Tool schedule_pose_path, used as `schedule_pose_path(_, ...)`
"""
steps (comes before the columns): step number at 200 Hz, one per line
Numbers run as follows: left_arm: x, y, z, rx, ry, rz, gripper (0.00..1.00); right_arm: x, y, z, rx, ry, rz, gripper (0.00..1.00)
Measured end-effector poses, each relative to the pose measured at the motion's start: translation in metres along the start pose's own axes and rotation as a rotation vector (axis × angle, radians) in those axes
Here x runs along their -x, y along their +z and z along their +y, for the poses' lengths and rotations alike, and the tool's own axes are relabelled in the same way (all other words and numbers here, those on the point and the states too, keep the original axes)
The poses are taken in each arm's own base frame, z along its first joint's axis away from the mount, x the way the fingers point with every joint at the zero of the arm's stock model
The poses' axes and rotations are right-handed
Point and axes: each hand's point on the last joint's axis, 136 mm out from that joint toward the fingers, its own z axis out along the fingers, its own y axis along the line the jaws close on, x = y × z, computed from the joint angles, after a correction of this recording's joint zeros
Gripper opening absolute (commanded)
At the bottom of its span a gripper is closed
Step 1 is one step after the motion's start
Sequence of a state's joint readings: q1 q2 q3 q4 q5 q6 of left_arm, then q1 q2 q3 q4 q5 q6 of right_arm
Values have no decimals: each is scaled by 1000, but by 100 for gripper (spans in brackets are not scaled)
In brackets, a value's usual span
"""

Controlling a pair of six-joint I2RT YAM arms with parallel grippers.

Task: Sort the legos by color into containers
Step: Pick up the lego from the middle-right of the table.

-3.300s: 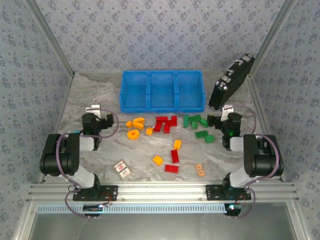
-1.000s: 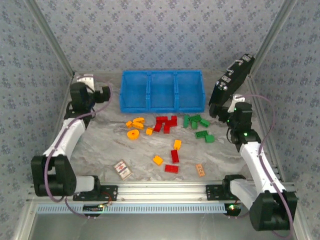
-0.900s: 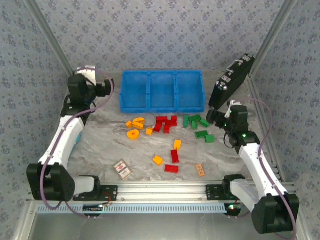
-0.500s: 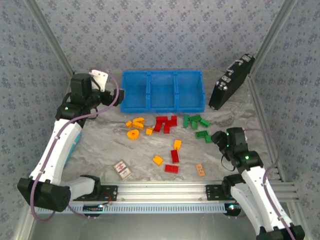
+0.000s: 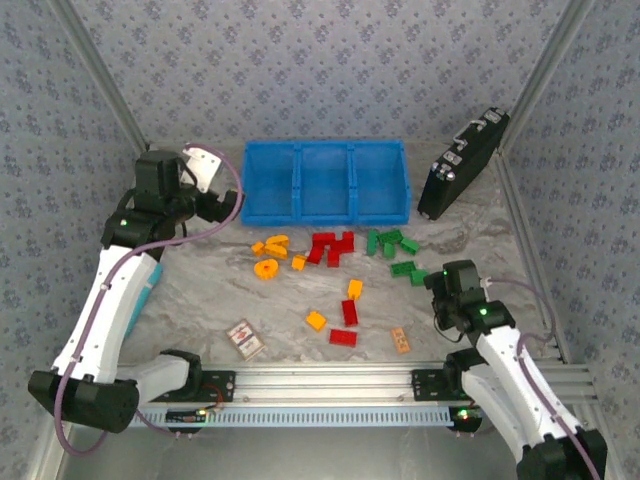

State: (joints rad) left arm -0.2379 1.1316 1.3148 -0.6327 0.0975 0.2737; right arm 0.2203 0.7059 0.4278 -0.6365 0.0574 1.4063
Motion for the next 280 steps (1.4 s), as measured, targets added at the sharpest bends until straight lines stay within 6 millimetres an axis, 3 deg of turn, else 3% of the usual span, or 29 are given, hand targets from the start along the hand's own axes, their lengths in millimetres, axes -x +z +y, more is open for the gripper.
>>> schedule_pose_path(64, -15, 17, -1, -9, 53, 57, 100, 16, 20, 44, 8, 11, -14, 79)
schedule_pose_path(120, -24, 21, 1, -6, 41, 80, 100, 19, 33, 61, -21, 11, 14, 81)
schedule_pose_path(170, -32, 23, 15, 26, -1, 97, 100, 14, 51, 58, -74, 13, 60, 82)
schedule_pose_path(241, -39, 20, 15, 35, -9, 91, 100, 7, 71, 45, -148, 17, 100, 81)
schedule_pose_path(280, -38, 21, 15, 29, -7, 79, 100, 6, 75, 41, -169, 13, 104, 64)
